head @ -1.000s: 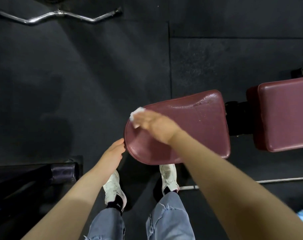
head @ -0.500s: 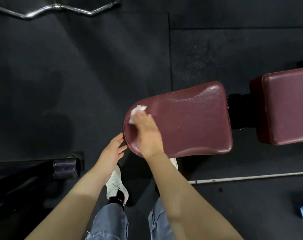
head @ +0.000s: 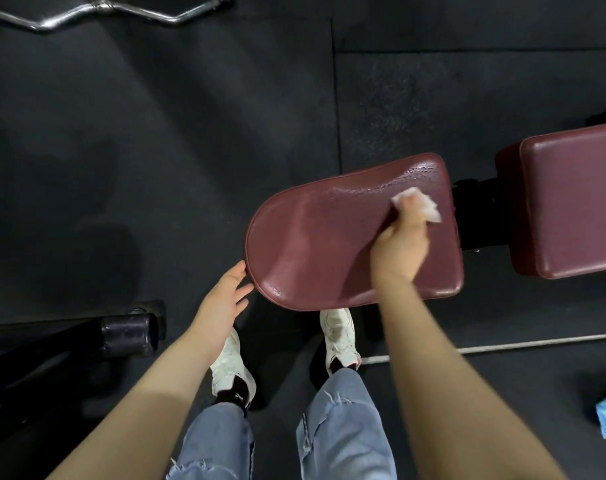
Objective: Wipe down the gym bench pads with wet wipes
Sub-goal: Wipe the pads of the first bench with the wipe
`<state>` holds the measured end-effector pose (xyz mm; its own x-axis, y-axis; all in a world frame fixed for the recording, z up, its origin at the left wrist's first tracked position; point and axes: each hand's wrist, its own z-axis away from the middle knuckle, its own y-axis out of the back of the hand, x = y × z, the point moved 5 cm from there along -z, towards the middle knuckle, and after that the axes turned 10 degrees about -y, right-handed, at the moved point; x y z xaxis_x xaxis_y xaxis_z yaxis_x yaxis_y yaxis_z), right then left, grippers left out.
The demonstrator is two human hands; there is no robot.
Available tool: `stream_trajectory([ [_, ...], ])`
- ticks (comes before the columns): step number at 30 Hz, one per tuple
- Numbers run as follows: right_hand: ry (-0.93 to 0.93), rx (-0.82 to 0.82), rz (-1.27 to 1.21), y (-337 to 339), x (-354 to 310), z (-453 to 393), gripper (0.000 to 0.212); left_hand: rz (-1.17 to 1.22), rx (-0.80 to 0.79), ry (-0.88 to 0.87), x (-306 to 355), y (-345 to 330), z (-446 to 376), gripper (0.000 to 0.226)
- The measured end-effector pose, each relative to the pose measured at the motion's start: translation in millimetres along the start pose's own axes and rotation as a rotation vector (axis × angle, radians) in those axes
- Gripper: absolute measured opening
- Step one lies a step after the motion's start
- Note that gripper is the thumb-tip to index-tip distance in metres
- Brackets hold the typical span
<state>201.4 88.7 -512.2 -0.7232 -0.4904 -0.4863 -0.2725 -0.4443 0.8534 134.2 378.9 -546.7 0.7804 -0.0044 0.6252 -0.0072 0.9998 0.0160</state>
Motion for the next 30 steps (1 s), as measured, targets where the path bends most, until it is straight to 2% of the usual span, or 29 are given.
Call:
stream_trajectory([
  [2, 0.209, -0.123, -0.007, -30.7, -25.6, 44.5, 0.039, 0.051, 0.004, -0.005, -2.8, 3.1, -0.8, 0.049],
  [4, 0.457, -0.380, 0.062, -59.6, -50.4, 90.9, 0.041, 0.104, 0.024, 0.002, -4.4, 4.4, -0.4, 0.052],
  [7, 0.971, -0.780, 0.200, -77.1, -59.2, 129.1, 0.048, 0.143, 0.042, -0.012, -4.2, 3.3, 3.1, 0.053],
  [9, 1.185, -0.903, 0.326, -71.9, -51.1, 104.3, 0.049, 0.140, 0.039, -0.023, -5.5, 0.2, 4.3, 0.054],
  [10, 1.227, -0.900, 0.371, -63.9, -45.4, 83.9, 0.052, 0.134, 0.041, -0.022, -6.2, -1.4, 4.9, 0.055],
  [12, 1.130, -0.744, 0.358, -36.9, -30.4, 28.7, 0.053, 0.116, 0.046, -0.031, -7.0, -3.3, 5.4, 0.055],
  [16, 0.635, -0.309, 0.311, 36.9, 31.6, -52.4, 0.057, 0.099, 0.053, -0.037, -8.6, -4.6, 4.9, 0.054],
  [18, 0.371, -0.194, 0.284, 50.0, 55.7, -50.3, 0.050, 0.088, 0.059, -0.044, -10.0, -5.4, 3.7, 0.054],
  [20, 0.080, -0.071, 0.134, 46.1, 58.6, -28.3, 0.044, 0.087, 0.059, -0.048, -11.2, -4.6, 2.7, 0.053],
  [21, 0.002, -0.045, 0.043, 35.6, 50.7, -10.5, 0.043, 0.093, 0.055, -0.047, -11.8, -3.4, 3.1, 0.053],
  [22, -0.001, -0.055, -0.018, 21.6, 37.1, 11.3, 0.043, 0.104, 0.048, -0.045, -12.3, -2.6, 4.1, 0.055],
  [23, 0.074, -0.099, -0.031, 1.4, 17.7, 35.4, 0.043, 0.112, 0.040, -0.043, -12.2, -2.1, 4.8, 0.058],
  [25, 0.313, -0.347, 0.045, -44.1, -24.8, 89.0, 0.045, 0.108, 0.042, -0.043, -10.0, -0.9, 4.5, 0.059],
  [27, 0.683, -0.578, 0.246, -72.9, -56.1, 139.9, 0.055, 0.102, 0.081, -0.042, -9.2, 0.1, 4.4, 0.045],
  [29, 1.077, -0.802, 0.365, -78.9, -55.0, 157.0, 0.050, 0.099, 0.102, -0.027, -12.2, 0.3, 5.8, 0.041],
  [30, 1.214, -0.843, 0.398, -71.9, -49.0, 146.9, 0.050, 0.079, 0.092, -0.021, -13.8, -0.2, 6.1, 0.042],
])
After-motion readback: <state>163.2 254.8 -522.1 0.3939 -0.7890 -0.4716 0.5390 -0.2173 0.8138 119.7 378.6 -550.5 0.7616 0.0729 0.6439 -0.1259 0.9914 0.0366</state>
